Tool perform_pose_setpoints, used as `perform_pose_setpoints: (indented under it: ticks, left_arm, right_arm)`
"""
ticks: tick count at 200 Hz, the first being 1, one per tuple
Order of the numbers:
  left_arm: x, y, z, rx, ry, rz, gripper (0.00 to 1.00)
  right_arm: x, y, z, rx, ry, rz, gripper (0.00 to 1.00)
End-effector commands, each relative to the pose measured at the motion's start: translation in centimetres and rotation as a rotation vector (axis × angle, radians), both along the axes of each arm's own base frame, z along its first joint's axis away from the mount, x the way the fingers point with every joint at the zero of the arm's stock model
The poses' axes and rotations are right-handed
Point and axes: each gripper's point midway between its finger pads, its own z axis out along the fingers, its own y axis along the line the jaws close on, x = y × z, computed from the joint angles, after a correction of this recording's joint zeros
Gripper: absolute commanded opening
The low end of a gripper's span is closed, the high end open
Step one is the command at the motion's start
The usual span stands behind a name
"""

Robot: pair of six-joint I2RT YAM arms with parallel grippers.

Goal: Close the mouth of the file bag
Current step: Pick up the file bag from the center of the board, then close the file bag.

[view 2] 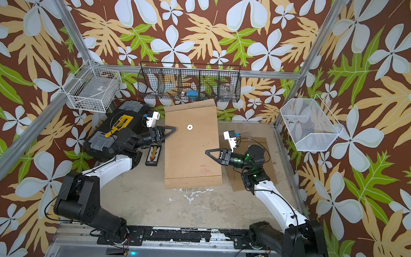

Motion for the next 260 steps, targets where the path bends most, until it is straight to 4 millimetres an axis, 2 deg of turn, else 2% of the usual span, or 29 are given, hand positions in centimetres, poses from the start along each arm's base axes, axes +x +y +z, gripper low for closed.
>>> perform_pose_setpoints:
  ticks: [1,19,41,68,102,130,142,159,183,199,215,231,260]
  left_arm:
    - [0.1,0.8,0.8,0.007,-0.056,0.031,0.42]
    - [0.6,1.7,1.1,0.013,-0.066,0.073,0.34]
    - [1.5,2.4,1.6,0.021,-0.078,0.122,0.30]
    - [2.2,2.5,1.9,0.022,-0.087,0.142,0.18]
    - [2.5,2.4,1.4,0.040,-0.099,0.149,0.16]
    - [2.6,2.4,1.6,0.082,-0.145,0.160,0.04]
    - [2.4,2.4,1.9,0.116,-0.181,0.169,0.00]
    - [1.9,2.5,2.4,0.156,-0.244,0.183,0.00]
    - [0.5,2.8,2.9,0.199,-0.328,0.184,0.00]
    - [-0.1,3.4,2.8,0.255,-0.393,0.204,0.00]
    - [-0.4,3.6,1.5,0.350,-0.438,0.221,0.00]
    - [-1.7,3.4,1.2,0.351,-0.480,0.180,0.00]
    - [-3.5,2.6,1.7,0.305,-0.528,0.080,0.00]
  right_arm:
    - [-0.2,0.1,0.4,0.001,-0.051,0.011,0.00]
    - [-0.2,0.1,0.2,0.002,-0.045,0.011,0.00]
    - [-0.2,0.1,-0.1,0.006,-0.040,0.016,0.00]
    - [-0.2,0.2,-0.4,0.005,-0.033,0.017,0.00]
    - [-0.3,0.4,-0.9,0.003,-0.031,0.022,0.01]
    - [-0.3,0.4,-1.8,-0.009,-0.021,0.021,0.06]
    - [-0.3,0.4,-2.4,-0.020,-0.016,0.017,0.12]
    - [-0.1,0.2,-2.7,-0.029,-0.019,0.002,0.22]
    - [0.2,-0.2,-2.7,-0.046,-0.027,-0.038,0.46]
    - [1.3,-1.6,-3.0,-0.067,-0.017,-0.103,0.60]
    - [2.2,-4.1,-1.7,-0.033,-0.034,-0.173,0.74]
    - [3.4,-6.1,-0.2,-0.025,-0.051,-0.242,0.84]
    - [5.1,-6.3,2.8,-0.058,-0.132,-0.265,1.00]
